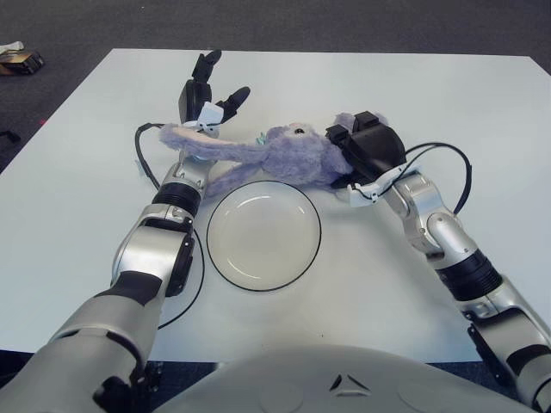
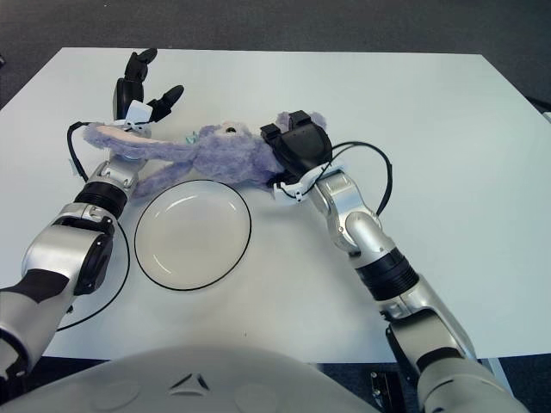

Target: Put the doll into the plate.

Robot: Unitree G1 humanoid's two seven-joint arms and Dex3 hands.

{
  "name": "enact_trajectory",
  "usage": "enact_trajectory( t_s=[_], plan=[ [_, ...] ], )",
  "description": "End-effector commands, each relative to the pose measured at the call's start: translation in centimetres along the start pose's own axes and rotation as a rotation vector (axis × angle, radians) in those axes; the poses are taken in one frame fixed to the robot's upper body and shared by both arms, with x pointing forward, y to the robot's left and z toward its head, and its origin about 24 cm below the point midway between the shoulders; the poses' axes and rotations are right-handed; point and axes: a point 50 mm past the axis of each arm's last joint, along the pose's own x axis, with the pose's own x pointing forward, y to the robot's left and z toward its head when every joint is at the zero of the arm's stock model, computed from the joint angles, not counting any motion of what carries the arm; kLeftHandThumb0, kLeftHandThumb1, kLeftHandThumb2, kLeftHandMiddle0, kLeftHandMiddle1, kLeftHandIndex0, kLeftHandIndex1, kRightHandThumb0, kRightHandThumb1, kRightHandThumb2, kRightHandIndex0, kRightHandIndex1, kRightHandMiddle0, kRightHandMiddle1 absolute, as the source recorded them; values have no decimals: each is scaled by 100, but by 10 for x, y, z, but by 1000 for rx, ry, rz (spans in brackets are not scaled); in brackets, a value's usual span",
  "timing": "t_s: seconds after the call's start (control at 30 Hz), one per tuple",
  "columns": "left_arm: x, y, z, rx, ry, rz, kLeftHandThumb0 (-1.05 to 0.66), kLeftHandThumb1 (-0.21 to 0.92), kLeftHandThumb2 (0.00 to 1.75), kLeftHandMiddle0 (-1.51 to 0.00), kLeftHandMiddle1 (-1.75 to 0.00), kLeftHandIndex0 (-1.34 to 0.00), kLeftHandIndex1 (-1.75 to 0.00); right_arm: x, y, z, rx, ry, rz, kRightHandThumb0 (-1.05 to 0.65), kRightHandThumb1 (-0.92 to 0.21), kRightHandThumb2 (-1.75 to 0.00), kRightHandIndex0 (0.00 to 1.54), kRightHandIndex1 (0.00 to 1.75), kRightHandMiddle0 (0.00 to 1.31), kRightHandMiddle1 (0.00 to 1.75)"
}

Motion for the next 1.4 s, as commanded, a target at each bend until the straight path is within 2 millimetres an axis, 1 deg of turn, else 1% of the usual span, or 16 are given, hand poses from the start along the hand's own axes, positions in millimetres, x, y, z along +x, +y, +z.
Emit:
enact_trajectory(
  t_s=[0.0,0.03,0.13,0.37,0.63,0.73,0.77,0.83,0.93,1.07,1.17,1.27,1.37],
  plan=[
    [-1,2,-1,3,-5,9,-42,92,21,-56,0,-41,-41,-12,24,-10,14,30,81,-39,-63,-84,68,175,44,168],
    [-1,2,-1,3,-5,9,-42,92,21,-56,0,-41,-41,-12,25,-11,15,28,77,-39,-61,-88,68,175,43,170],
    [-1,2,-1,4,-5,10,-41,92,21,-56,0,-41,-41,-13,29,-14,53,5,18,-39,-59,-94,69,175,41,173],
    [-2,2,-1,4,-4,12,-41,92,21,-56,0,-41,-40,-14,32,-17,87,-35,-55,-39,-59,-96,70,175,41,175],
    [-1,2,-2,3,2,13,-41,92,21,-56,0,-41,-40,-12,27,-17,98,-62,-119,-39,-58,-97,71,175,41,175],
    [-1,1,-2,1,8,12,-41,92,21,-56,0,-41,-40,-10,9,-15,84,-83,-185,-39,-57,-98,72,175,41,175],
    [-1,0,-2,1,10,11,-41,92,21,-56,0,-41,-40,-9,-1,-12,72,-97,-222,-39,-57,-98,72,175,41,175],
    [-1,0,-2,0,13,10,-41,92,21,-55,0,-41,-40,-9,-12,-10,59,-112,-257,-39,-56,-99,72,175,42,175],
    [0,0,-2,0,13,10,-41,92,21,-55,0,-41,-40,-10,-14,-9,56,-113,-259,-39,-56,-100,72,175,42,175],
    [0,-2,-2,-3,25,6,-40,92,21,-55,0,-41,-40,-8,-26,-6,51,-141,-291,-40,-55,-101,73,175,43,175],
    [0,-2,-3,-3,27,6,-40,92,21,-55,0,-42,-40,-8,-28,-4,58,-147,-296,-40,-55,-101,74,175,43,175],
    [0,-1,-5,-5,42,9,-40,92,21,-55,0,-42,-40,-5,-42,2,72,-192,-361,-40,-55,-101,74,175,43,175],
    [1,1,-7,-5,48,11,-40,92,20,-55,0,-42,-40,-4,-46,5,74,-209,-381,-40,-54,-102,75,175,43,175]
  ],
)
